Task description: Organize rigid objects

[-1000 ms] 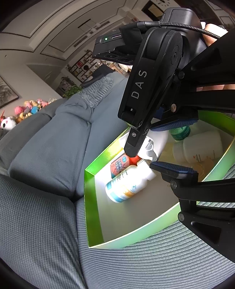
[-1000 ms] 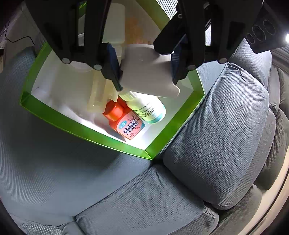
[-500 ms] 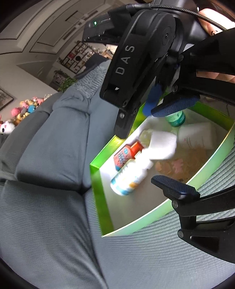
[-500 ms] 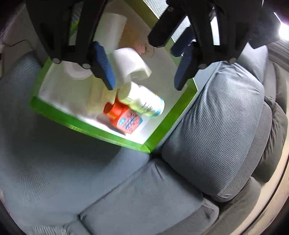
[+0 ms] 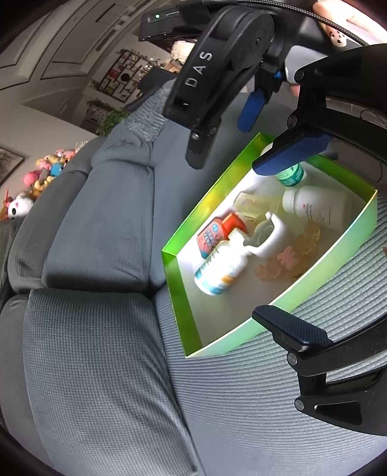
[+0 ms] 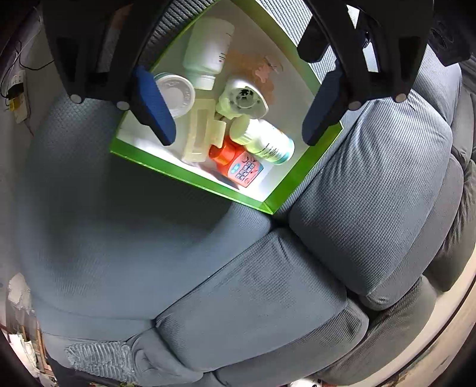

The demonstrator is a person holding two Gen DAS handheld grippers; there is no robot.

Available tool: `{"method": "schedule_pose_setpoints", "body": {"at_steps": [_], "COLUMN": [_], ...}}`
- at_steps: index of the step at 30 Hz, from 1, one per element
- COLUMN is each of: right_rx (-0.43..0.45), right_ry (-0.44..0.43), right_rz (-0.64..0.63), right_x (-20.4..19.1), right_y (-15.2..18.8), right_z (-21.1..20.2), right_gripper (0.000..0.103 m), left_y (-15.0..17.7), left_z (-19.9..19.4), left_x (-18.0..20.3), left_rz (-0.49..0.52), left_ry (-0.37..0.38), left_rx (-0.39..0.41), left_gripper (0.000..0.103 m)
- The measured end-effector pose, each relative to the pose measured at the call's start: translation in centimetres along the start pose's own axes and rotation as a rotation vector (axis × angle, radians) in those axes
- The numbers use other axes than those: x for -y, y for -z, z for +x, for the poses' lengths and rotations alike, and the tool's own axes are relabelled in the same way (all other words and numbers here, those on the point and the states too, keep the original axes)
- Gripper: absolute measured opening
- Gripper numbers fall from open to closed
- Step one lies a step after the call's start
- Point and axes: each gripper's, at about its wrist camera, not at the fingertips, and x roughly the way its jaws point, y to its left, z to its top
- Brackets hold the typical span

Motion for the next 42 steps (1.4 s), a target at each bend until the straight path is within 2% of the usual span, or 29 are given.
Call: {"method": "schedule_pose_setpoints", "body": {"at_steps": [1,5,20,25,31,42], "right_rx": [0.008,0.028,0.066,0.101,0.117,0.118], "right_ry": [0.004,0.024,0.066,0.072,0.100,0.097], "right_rz": [-0.002,-0.006,-0.025,-0.025,-0.034,-0.052], "right_x": [0.0,0.1,0.3,0.6,0.7,0.1], "right_y": [0.0,-0.1,-0.5,-0.7,-0.8,-0.5], "right_z": [-0.1,-0.4,-1.2,-2.2,-2.6,-2.9], "right_gripper": [0.095,0.097,0.101,0.101,0.101,0.102], "left_y": [0.0,0.2,0.3,0.0,0.0,0.4], "left_z": [0.0,-0.2,-0.8,-2.2,-2.5,-2.6], "left_x": [0.1,0.6,1.1,1.1,1.7,1.7], "left_rz": [0.005,0.009,-0.009,-0.034,-0.006,0.005], "left_ry": [-0.001,0.002,-0.014,0.026,-0.046,-0.055], "left_rx": [-0.003,0.006,-0.005,0.026,0.030,0.030], "left_gripper": [0.089,0.089,0.089,0.090,0.090,0.090]}}
